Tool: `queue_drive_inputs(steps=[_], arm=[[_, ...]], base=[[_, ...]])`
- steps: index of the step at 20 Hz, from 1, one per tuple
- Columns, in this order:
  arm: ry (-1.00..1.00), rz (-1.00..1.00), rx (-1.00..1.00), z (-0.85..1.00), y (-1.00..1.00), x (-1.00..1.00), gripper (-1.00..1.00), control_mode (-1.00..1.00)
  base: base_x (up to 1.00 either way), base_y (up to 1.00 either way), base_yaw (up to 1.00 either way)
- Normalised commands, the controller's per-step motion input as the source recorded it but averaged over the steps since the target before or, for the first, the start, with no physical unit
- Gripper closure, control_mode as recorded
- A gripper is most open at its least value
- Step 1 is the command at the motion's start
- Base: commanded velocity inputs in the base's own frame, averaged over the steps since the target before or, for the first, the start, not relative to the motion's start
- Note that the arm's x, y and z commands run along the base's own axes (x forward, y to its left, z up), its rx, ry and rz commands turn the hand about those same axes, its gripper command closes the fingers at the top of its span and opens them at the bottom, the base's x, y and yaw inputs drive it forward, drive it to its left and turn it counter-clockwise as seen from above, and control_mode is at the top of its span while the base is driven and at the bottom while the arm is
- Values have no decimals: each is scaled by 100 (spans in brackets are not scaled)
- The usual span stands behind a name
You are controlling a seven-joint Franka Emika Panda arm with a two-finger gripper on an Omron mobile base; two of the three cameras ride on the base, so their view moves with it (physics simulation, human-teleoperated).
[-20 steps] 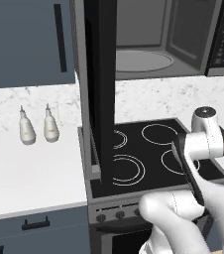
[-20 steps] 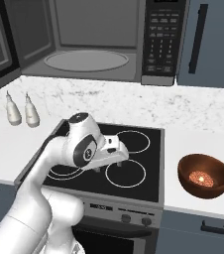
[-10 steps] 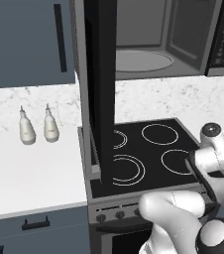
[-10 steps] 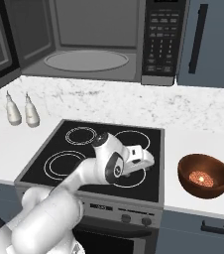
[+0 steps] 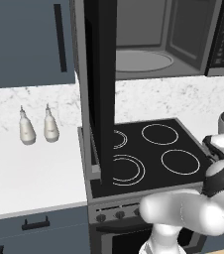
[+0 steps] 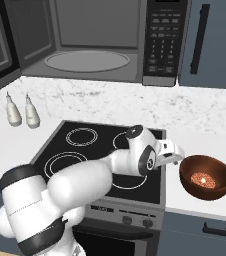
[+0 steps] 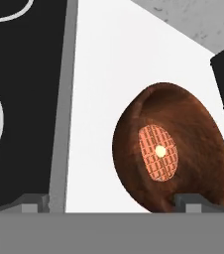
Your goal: Open the microwave, place the bowl with waffle inside the microwave, then close the microwave door and turn it on.
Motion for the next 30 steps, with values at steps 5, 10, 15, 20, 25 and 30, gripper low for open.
queue_drive_inputs(steps=[5,10,15,20,25,30], arm=[[0,0,0,-36,-65,47,-100,-100],[2,0,0,-22,-38,40,-100,-100],[8,0,0,-21,-28,17,-100,-100],[8,0,2,-25,-2,0,-100,-100],[8,1,2,-13,-9,0,100,-100],[7,1,1,-11,-2,0,100,-100]], base=[[0,0,0],[0,0,0],[0,0,0],[0,0,0],[0,0,0],[0,0,0]])
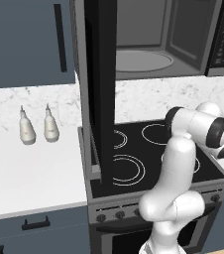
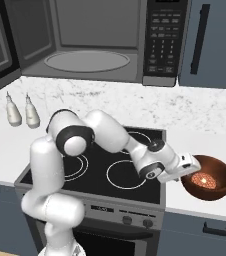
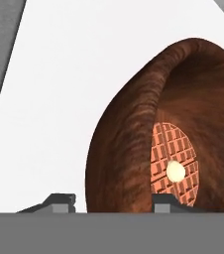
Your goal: Open the microwave, place the bowl with waffle inside the microwave, then close the microwave door and turn it on.
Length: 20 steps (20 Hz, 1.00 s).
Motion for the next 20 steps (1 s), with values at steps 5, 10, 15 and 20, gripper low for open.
queue_drive_inputs(steps=[5,10,15,20], arm=[[1,0,0,-1,0,0,100,-100],[-8,4,0,22,6,-28,100,-100],[-13,28,-5,80,24,-67,100,-100],[-2,29,-8,76,34,-65,100,-100]], base=[[0,0,0],[0,0,0],[0,0,0],[0,0,0]])
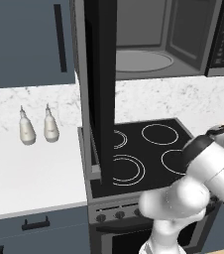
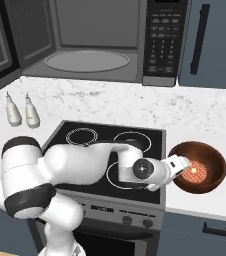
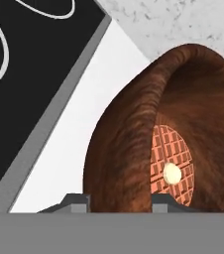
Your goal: Open the microwave, place the bowl with waffle inside the microwave, then close the microwave door and turn it on.
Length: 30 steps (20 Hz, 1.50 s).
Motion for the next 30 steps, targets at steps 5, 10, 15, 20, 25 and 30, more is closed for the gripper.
queue_drive_inputs(steps=[5,10,15,20,25,30], arm=[[18,26,-7,98,30,-60,100,-100],[39,28,-3,100,5,-23,100,-100],[38,25,1,100,1,-9,100,-100],[7,26,26,44,5,-54,100,-100],[-7,32,18,51,29,-57,100,-100],[-23,34,0,100,64,-37,100,-100]], base=[[0,0,0],[0,0,0],[0,0,0],[0,0,0],[0,0,0],[0,0,0]])
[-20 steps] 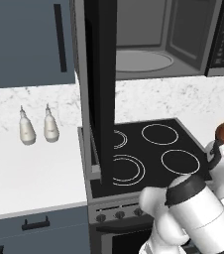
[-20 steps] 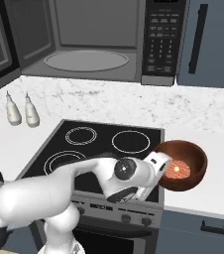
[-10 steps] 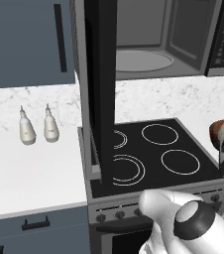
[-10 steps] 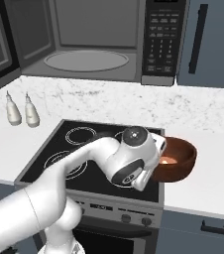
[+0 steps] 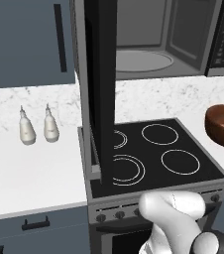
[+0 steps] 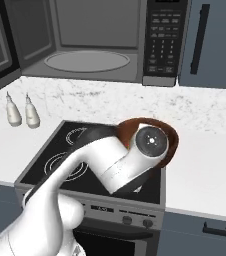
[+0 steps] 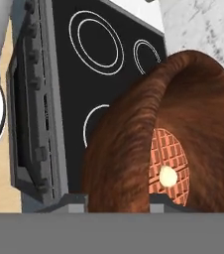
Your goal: Open the microwave, place the bowl with waffle inside the microwave, then close the microwave door and turn it on.
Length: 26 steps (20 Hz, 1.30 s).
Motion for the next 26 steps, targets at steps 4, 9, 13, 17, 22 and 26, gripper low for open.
queue_drive_inputs(steps=[4,9,13,17,22,26], arm=[[-20,13,0,70,86,-50,100,-100],[-31,0,0,51,85,-54,100,-100],[-37,0,0,96,95,-7,100,-100],[-27,0,0,99,77,12,100,-100],[3,2,0,44,22,66,100,-100],[14,1,0,5,13,90,100,-100]], base=[[0,0,0],[0,0,0],[0,0,0],[0,0,0],[0,0,0],[0,0,0]])
